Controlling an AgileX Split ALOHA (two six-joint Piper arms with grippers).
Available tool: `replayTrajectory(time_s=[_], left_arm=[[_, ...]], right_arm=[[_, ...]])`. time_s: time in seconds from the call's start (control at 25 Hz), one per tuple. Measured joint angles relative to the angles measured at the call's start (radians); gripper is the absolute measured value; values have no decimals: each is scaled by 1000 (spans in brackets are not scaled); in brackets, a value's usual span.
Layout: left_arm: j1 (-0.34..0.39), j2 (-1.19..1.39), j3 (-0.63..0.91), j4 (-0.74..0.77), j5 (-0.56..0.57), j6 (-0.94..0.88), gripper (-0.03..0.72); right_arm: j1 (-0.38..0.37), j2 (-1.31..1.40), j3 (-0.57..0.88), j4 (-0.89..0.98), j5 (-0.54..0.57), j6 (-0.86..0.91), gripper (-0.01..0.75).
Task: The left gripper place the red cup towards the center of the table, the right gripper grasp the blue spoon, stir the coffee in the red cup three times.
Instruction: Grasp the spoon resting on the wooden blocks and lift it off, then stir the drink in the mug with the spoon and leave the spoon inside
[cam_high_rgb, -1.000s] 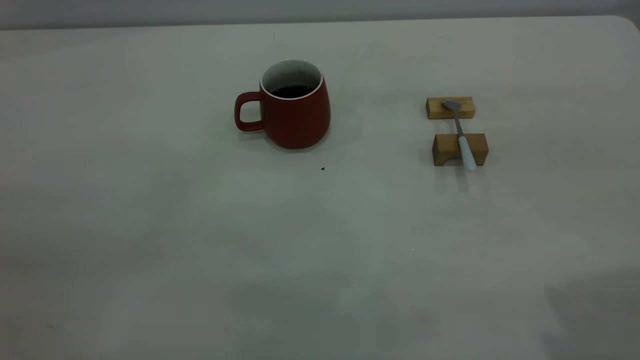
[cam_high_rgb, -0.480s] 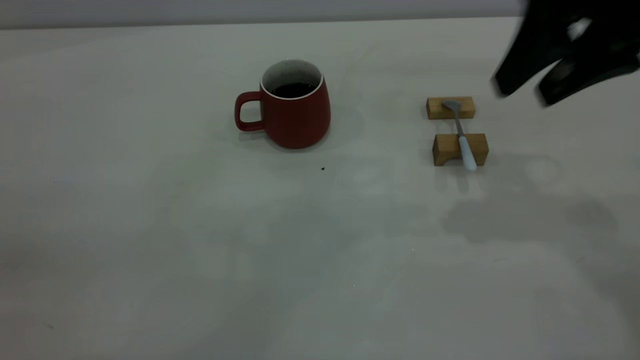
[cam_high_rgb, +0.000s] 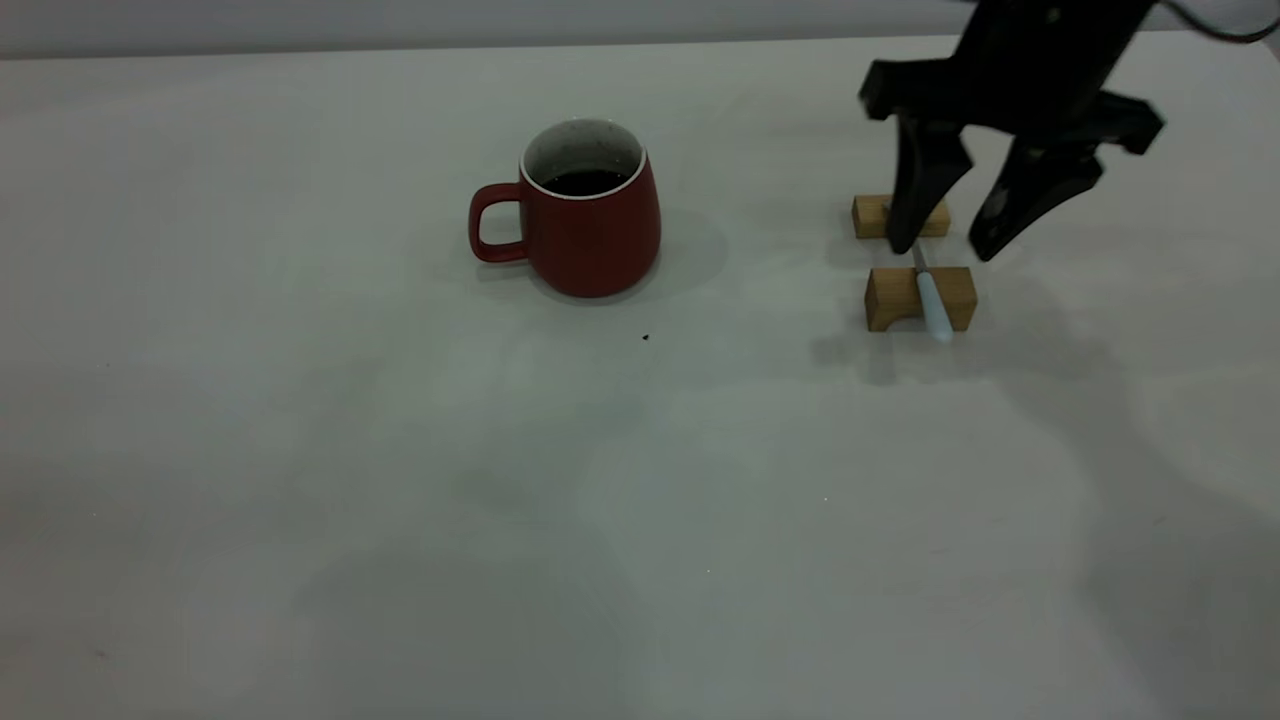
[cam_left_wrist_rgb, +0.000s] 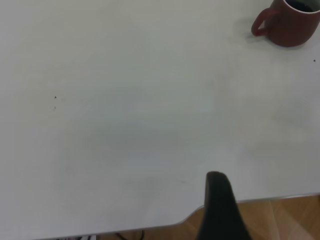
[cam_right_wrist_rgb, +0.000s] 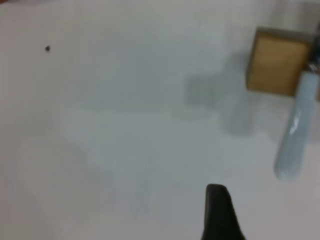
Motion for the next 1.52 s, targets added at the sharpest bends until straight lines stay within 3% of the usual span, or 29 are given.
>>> replayTrajectory(time_s=[0.32, 0.8, 0.92, 1.12, 1.36, 1.52], left_arm=[[0, 0, 0, 0, 0, 0, 554], [0, 0, 0, 0, 1, 0, 554], [0, 0, 0, 0, 1, 0, 554], [0, 0, 0, 0, 1, 0, 554], [0, 0, 0, 0, 1, 0, 554], [0, 0, 0, 0, 1, 0, 554]], right_arm=[[5, 137, -114, -38, 55, 48, 530], [5, 234, -128, -85, 34, 90, 524], [5, 239, -129, -91, 14, 90, 450], [5, 239, -131, -110, 24, 92, 123], [5, 176, -131, -125, 175, 108, 130], [6, 63, -131, 74, 264, 39, 130]])
